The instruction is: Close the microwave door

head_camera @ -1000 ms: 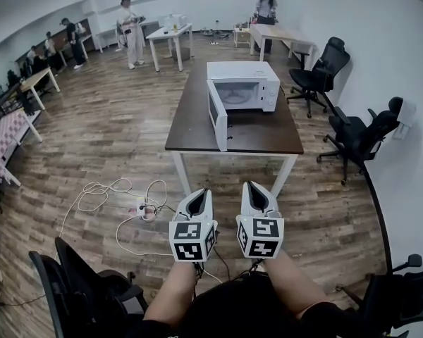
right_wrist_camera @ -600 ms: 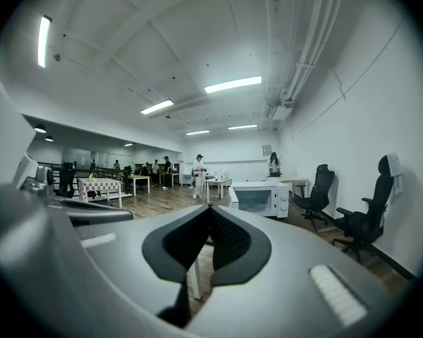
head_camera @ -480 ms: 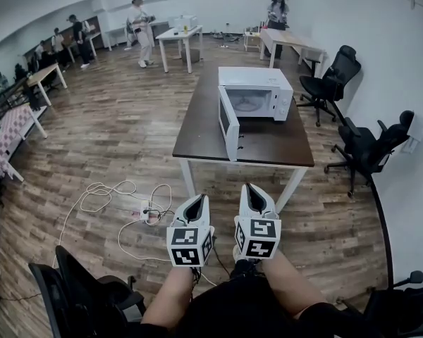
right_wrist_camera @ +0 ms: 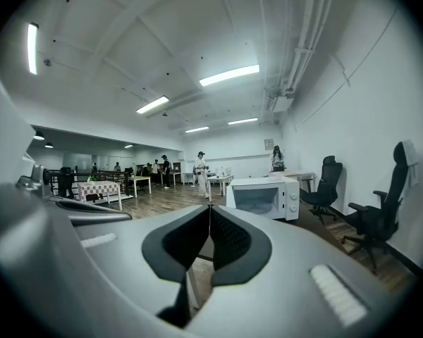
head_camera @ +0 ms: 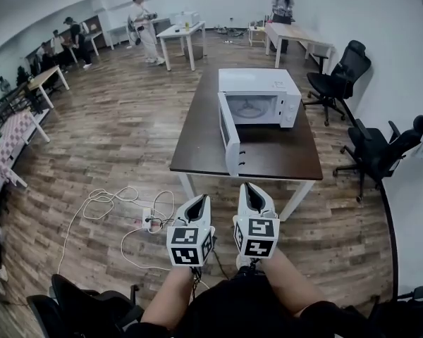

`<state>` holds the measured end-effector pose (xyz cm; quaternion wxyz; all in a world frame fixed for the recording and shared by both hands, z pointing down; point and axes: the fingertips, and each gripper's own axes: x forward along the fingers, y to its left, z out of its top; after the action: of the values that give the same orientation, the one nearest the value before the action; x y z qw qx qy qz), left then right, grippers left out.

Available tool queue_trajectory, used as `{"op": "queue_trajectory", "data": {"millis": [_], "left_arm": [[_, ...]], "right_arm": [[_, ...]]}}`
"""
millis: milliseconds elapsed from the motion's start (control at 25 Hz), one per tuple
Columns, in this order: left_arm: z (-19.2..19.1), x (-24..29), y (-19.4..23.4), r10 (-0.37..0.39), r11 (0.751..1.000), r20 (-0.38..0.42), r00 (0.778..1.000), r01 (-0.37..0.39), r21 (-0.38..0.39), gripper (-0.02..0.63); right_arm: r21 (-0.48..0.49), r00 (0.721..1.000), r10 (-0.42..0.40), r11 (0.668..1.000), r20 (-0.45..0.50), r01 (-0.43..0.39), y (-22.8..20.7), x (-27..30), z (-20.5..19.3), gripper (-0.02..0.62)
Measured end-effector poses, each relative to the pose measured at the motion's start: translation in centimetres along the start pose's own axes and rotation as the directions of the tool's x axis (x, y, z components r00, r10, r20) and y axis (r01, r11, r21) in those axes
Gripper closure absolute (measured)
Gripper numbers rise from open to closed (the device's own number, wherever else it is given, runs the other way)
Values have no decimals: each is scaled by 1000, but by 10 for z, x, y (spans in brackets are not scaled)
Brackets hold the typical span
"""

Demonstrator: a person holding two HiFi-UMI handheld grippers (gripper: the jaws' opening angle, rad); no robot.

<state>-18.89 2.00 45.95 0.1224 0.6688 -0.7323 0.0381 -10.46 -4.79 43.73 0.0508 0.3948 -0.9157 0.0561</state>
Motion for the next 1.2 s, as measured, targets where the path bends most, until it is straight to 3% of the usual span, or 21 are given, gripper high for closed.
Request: {"op": "queue_trajectory", "data": {"millis": [720,960,1080,1200], "left_arm": [[55,187,5,6,1000,-31,999,-5,16,597],[60,224,5,4,1000,-44,999,-4,8,597],[59,234,6,-49,998,-44,998,50,33,597],[53,242,5,-166,984,-52,985,169,55,597]], "right_arm": [[38,997,56,998,-47,-54,-111,150,22,583],[30,993,93,995,-79,-90,-128,186,22,583],[37,992,92,995,-87,-89,-130,198,20,583],[36,991,91,996,-96,-88,-128,209,17,583]]}}
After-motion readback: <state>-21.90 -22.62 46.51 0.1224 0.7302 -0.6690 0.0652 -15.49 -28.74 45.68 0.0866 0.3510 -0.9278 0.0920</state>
